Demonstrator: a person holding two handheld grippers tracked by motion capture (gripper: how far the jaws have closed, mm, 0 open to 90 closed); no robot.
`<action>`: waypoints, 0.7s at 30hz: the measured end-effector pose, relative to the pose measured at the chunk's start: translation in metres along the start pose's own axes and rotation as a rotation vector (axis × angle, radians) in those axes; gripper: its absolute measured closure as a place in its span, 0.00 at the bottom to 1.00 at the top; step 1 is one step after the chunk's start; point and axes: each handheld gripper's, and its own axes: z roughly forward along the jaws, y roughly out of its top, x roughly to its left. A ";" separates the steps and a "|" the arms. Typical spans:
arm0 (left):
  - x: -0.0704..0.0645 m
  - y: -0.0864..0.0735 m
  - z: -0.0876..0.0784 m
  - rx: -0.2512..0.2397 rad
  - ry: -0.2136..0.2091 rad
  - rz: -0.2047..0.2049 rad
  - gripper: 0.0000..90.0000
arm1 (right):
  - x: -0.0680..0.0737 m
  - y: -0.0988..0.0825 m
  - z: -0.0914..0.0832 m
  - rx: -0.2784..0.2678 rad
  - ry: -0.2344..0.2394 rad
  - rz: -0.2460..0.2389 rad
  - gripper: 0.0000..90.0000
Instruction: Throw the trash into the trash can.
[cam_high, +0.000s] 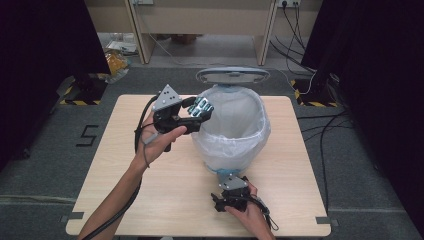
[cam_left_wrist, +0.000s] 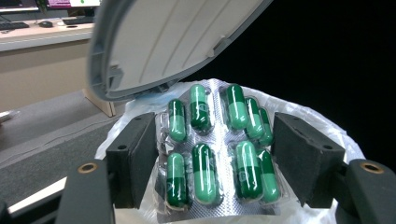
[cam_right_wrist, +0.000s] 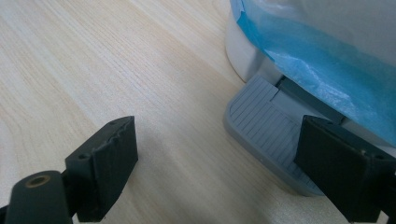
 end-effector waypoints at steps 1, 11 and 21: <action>-0.002 0.001 0.002 0.001 -0.004 -0.001 0.36 | 0.000 0.000 0.000 0.000 0.000 -0.001 0.15; -0.014 0.006 0.027 0.026 -0.028 0.024 0.36 | 0.000 0.000 0.000 -0.003 0.001 0.001 0.15; -0.016 0.009 0.040 0.049 -0.032 0.027 0.35 | 0.000 -0.001 0.000 -0.003 0.002 0.001 0.15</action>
